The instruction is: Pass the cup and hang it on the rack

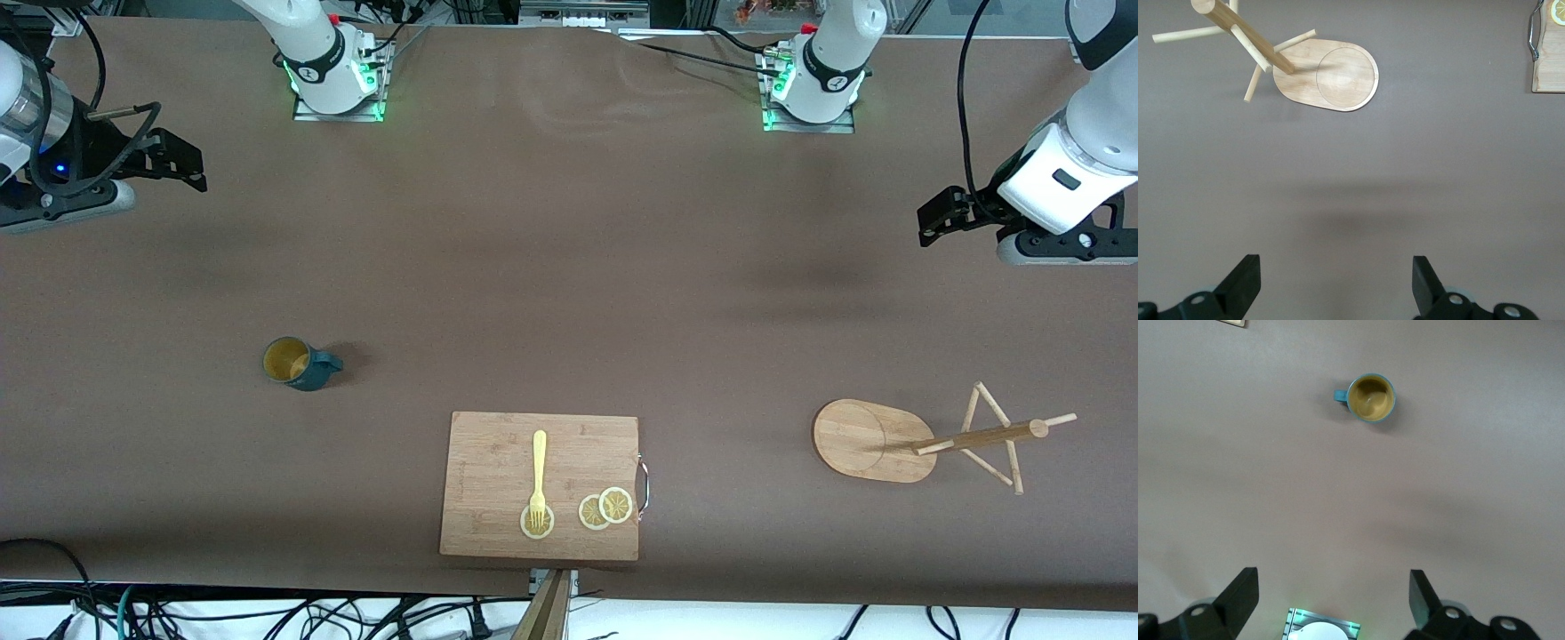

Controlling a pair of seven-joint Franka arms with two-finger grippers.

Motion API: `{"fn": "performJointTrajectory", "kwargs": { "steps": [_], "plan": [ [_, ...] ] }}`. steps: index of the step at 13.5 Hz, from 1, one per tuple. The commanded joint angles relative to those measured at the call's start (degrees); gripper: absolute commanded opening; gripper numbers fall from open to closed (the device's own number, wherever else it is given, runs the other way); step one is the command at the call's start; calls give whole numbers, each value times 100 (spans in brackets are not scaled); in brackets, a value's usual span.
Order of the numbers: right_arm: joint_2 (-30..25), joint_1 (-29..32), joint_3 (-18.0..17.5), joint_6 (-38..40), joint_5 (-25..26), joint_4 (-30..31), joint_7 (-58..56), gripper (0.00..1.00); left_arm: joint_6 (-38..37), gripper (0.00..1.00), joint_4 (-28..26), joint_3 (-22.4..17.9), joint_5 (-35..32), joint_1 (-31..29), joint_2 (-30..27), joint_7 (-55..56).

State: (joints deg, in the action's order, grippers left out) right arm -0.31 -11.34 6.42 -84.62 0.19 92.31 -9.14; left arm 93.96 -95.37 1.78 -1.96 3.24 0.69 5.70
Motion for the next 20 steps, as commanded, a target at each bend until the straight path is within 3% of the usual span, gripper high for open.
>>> {"fn": "performJointTrajectory", "kwargs": {
  "steps": [1,11,15,20],
  "plan": [
    [-39,27,-1,138,-80,-81,-18,100,-141,100,186,-2,91,1,80,1],
    [83,53,114,130,-10,-90,-96,100,-141,100,186,-2,91,1,80,1],
    [828,141,210,69,-19,-81,-105,100,-141,100,186,-2,91,1,80,1],
    [1779,343,219,-1422,-10,269,-96,100,-141,100,186,-2,91,-7,80,1]
  ]
}}
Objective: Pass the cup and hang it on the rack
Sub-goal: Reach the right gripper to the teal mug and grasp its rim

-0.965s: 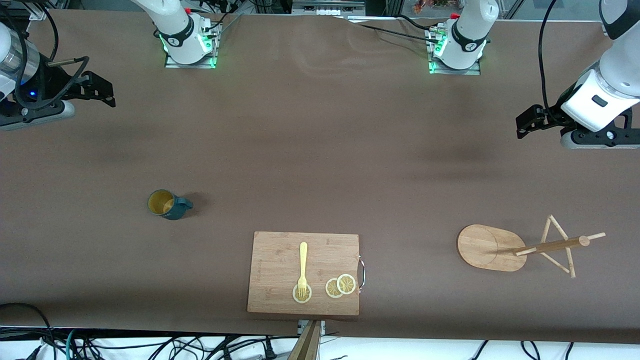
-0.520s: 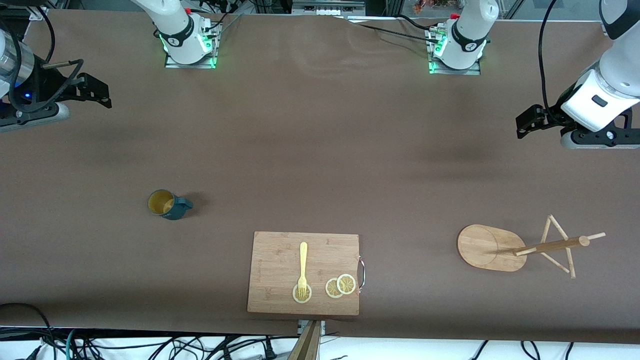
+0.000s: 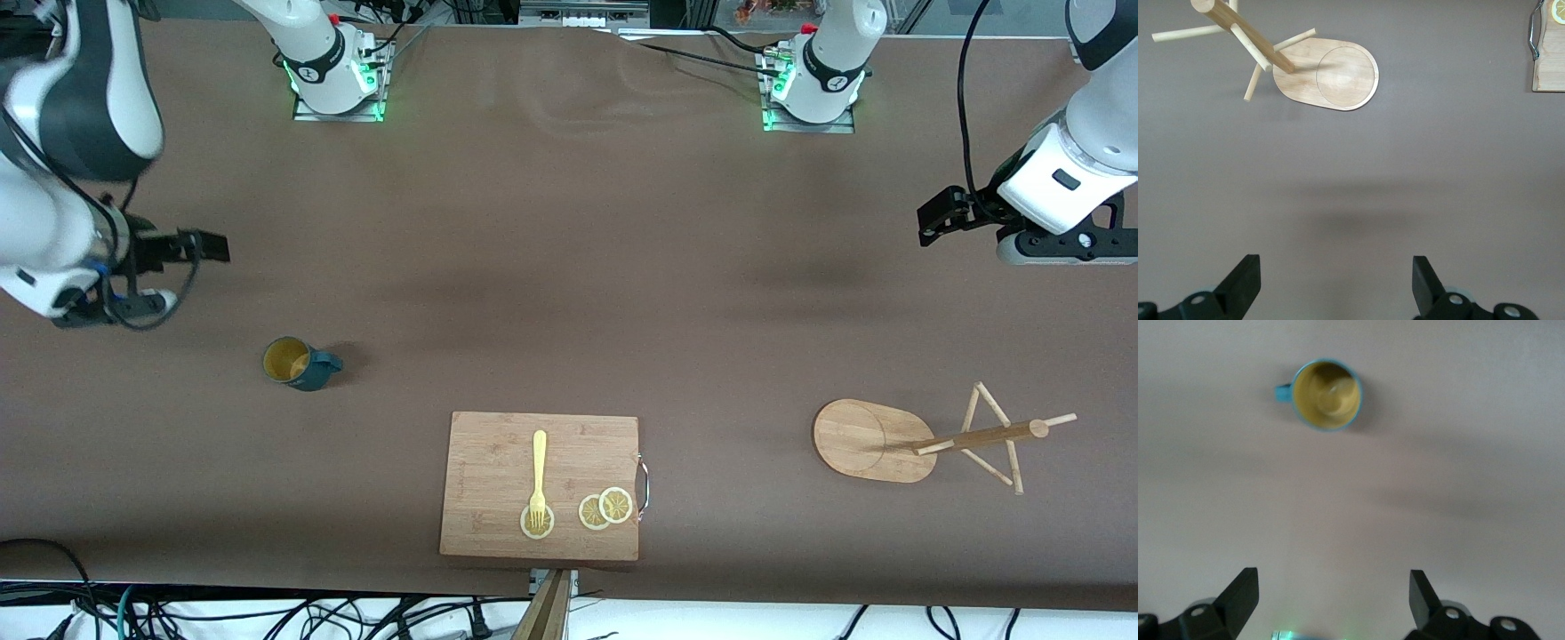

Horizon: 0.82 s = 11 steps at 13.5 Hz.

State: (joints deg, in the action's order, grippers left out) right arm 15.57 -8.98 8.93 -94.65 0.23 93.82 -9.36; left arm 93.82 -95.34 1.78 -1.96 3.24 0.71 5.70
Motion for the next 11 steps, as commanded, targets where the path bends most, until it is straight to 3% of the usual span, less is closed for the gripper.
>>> {"fn": "performJointTrajectory", "kwargs": {
  "steps": [1,4,7,11],
  "plan": [
    [401,107,-32,-718,-23,154,-58,100,-127,100,183,-2,91,1,79,10],
    [964,116,-41,-1475,-58,180,-58,100,-127,100,183,-2,91,1,79,10],
    [1089,125,-41,-2161,-110,548,-58,100,-127,100,183,-2,91,1,79,10],
    [1308,142,-41,-2460,-303,488,-40,99,-127,100,183,-2,91,1,79,10]
  ]
}}
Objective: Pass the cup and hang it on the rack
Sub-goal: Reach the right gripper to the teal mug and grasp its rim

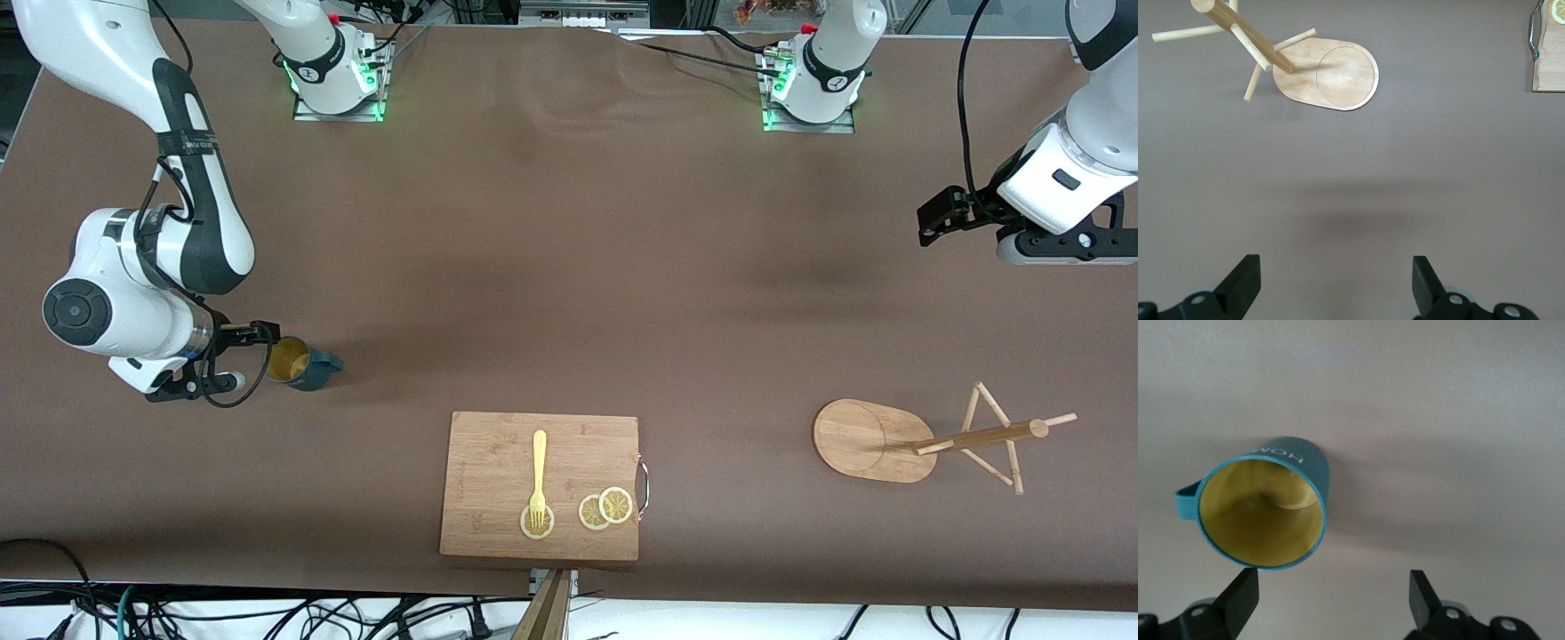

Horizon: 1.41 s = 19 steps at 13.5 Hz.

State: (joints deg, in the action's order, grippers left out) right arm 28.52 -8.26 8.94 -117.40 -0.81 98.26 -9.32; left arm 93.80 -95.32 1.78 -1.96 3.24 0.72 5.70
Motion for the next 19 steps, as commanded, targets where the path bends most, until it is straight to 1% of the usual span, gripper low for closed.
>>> {"fn": "performJointTrajectory", "kwargs": {
  "steps": [1,3,5,6,7,8,9,10,11,12,15,18,19],
  "plan": [
    [109,70,-42,-309,-244,0,-43,99,-125,100,181,7,91,1,77,10],
    [285,70,-42,-555,-280,0,-35,98,-125,100,181,-2,91,1,77,10],
    [408,70,-42,-609,-280,35,-43,89,-125,100,181,7,91,1,77,10],
    [461,70,-42,-609,-280,52,-43,81,-125,100,181,-2,91,1,77,10],
    [496,70,-42,-643,-280,53,-35,68,-125,100,181,-2,91,1,77,10],
    [505,70,-42,-644,-280,61,-35,52,-125,100,181,-2,91,1,77,10],
    [506,70,-42,-644,-280,70,-35,32,-125,100,181,-2,91,1,77,10],
    [523,70,-42,-626,-280,79,-9,15,-125,100,181,-2,91,1,77,10],
    [523,70,-42,-626,-280,70,27,2,-125,100,181,-2,91,1,77,10],
    [523,61,-50,-609,-280,70,36,0,-125,100,181,-2,91,1,77,36],
    [488,26,-85,-530,-280,35,88,0,-125,100,189,7,99,1,77,36],
    [365,-184,-191,-74,-271,-166,299,0,-160,100,189,7,117,1,77,27],
    [356,-272,-278,93,-280,-315,378,0,-238,100,189,7,108,1,86,19]
  ]
}}
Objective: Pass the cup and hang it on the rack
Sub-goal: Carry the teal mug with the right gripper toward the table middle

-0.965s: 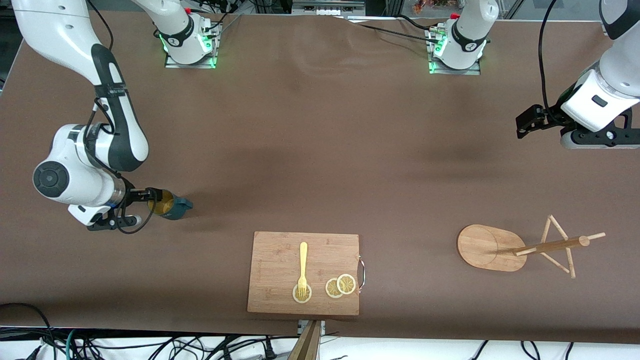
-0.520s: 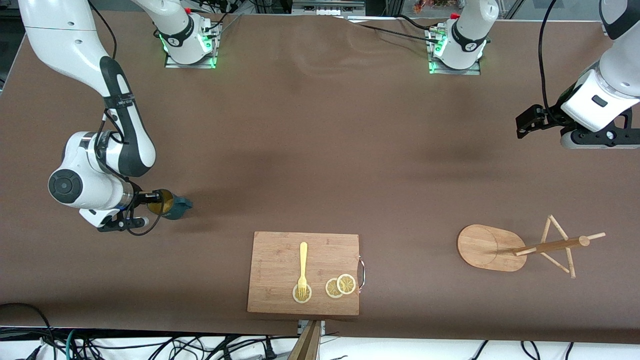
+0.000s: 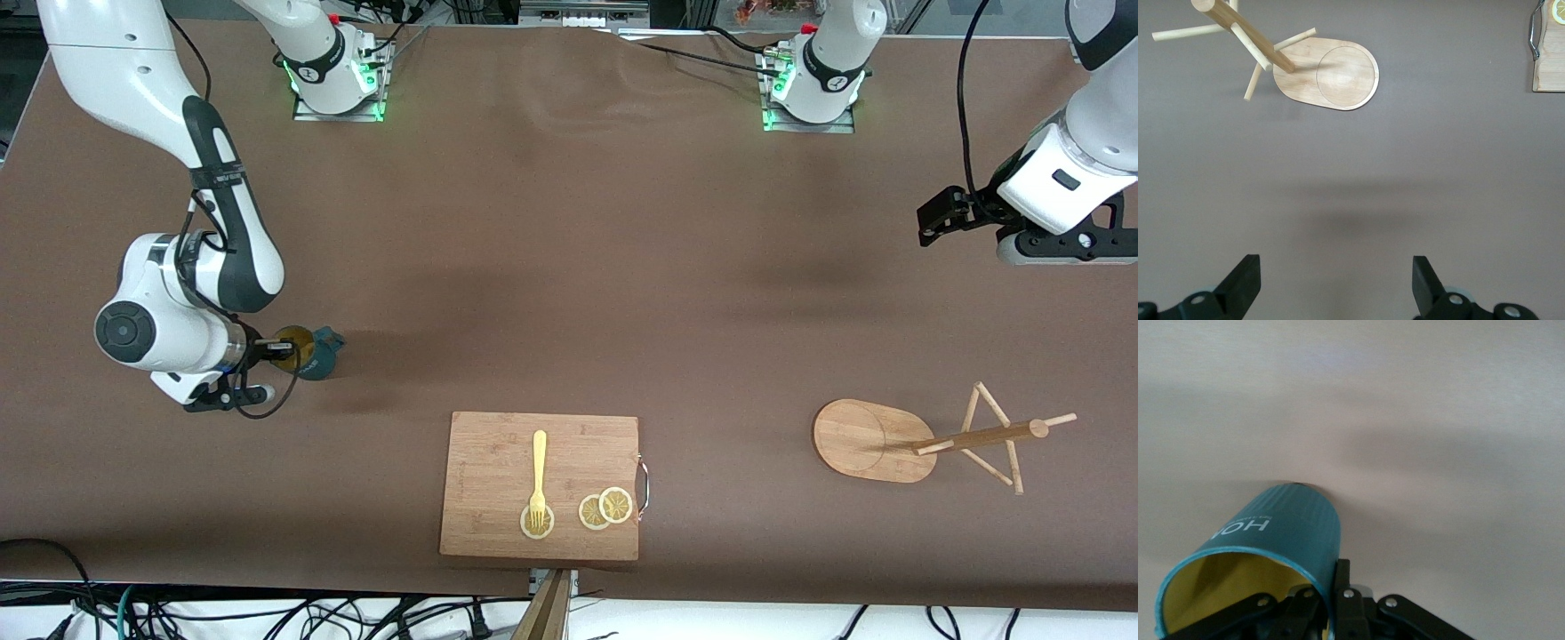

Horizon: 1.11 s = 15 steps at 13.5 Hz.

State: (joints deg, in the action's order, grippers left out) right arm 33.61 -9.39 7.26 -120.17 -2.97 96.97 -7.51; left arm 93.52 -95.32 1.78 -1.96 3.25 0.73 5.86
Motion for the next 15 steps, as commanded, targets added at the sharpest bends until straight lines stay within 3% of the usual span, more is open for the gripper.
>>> {"fn": "performJointTrajectory", "kwargs": {
  "steps": [1,4,9,12,15],
  "plan": [
    [-153,-238,-215,563,-63,-318,372,0,-246,100,189,7,108,0,103,-6],
    [-144,-606,-514,890,-63,-749,1398,0,-334,100,189,7,117,-26,112,-67],
    [75,-1915,-550,811,-133,-1170,3252,0,-492,100,181,-2,99,-53,112,-94],
    [724,-2575,-550,873,-650,-2153,4238,0,-615,100,189,-2,82,-53,103,-111],
    [1278,-3216,-550,776,-740,-2848,5090,0,-729,100,198,7,82,-53,51,-111]
  ]
}}
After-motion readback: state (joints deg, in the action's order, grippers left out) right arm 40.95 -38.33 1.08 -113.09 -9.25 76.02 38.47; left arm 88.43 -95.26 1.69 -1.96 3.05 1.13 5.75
